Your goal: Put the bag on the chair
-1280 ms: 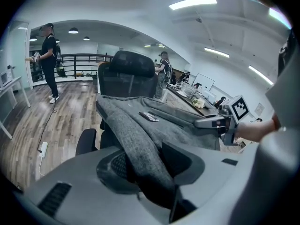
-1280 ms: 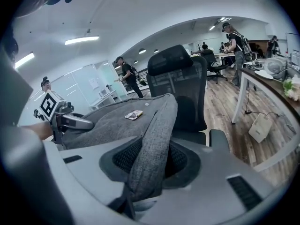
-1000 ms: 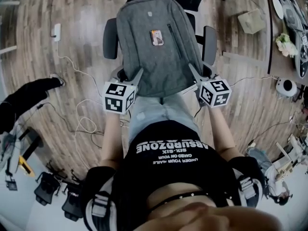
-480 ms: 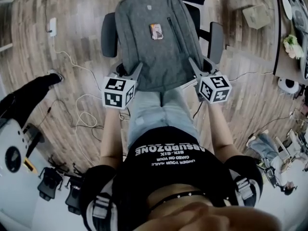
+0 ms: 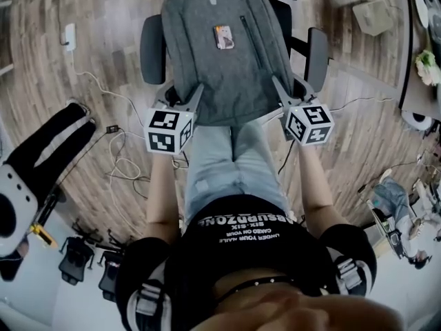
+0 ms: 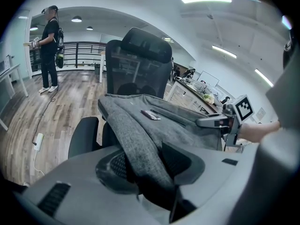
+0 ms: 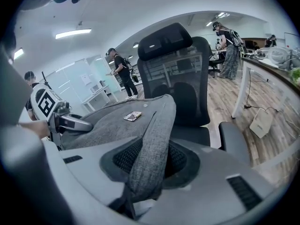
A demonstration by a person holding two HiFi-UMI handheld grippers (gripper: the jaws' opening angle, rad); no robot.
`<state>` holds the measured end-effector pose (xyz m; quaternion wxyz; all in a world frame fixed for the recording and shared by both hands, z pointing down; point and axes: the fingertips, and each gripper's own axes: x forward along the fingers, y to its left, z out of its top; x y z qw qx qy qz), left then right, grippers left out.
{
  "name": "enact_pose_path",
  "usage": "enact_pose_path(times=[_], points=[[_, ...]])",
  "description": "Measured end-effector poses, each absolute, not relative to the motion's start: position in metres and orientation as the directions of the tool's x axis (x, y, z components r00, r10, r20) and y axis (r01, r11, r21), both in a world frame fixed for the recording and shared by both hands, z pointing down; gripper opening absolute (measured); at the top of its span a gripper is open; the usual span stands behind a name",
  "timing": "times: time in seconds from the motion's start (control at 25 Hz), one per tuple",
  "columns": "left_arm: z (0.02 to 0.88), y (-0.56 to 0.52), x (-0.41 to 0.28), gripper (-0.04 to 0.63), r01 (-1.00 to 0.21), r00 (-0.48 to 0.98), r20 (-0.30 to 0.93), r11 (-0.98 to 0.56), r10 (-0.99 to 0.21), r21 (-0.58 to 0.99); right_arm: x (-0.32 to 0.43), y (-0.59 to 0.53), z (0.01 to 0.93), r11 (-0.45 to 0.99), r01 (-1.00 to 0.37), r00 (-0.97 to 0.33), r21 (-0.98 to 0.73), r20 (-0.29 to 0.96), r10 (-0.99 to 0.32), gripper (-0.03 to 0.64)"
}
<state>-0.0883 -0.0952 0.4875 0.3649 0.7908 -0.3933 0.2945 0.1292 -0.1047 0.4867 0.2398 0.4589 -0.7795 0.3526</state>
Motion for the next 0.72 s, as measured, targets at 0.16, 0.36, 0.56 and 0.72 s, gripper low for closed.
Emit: enact_pose_path(times=[0.16,0.36,0.56,0.72], points=[[0.503,-0.102,-0.089,0.167,-0.841,0.513,0.753,-0.417,-0.411,0.346,0.128,-0.113,0.502,0.332,-0.886,-0.460,-0.324,0.700,-0.545,0.127],[0.516,-0.107,-0.093,0.169,-0.841,0.514,0.750,-0.415,-0.415,0.347,0.124,-0.118,0.514,0.333,-0.887,-0.457,-0.319,0.703,-0.544,0.127],[0.527,-0.113,-0.099,0.167,-0.847,0.507,0.752,-0.404,-0.421,0.345,0.118,-0.126,0.525,0.337,-0.887,-0.458,-0.316,0.704,-0.544,0.126],[0.539,-0.113,-0.100,0.169,-0.855,0.496,0.761,-0.389,-0.418,0.344,0.117,-0.128,0.537,0.344,-0.884,-0.462,-0.317,0.711,-0.531,0.126]])
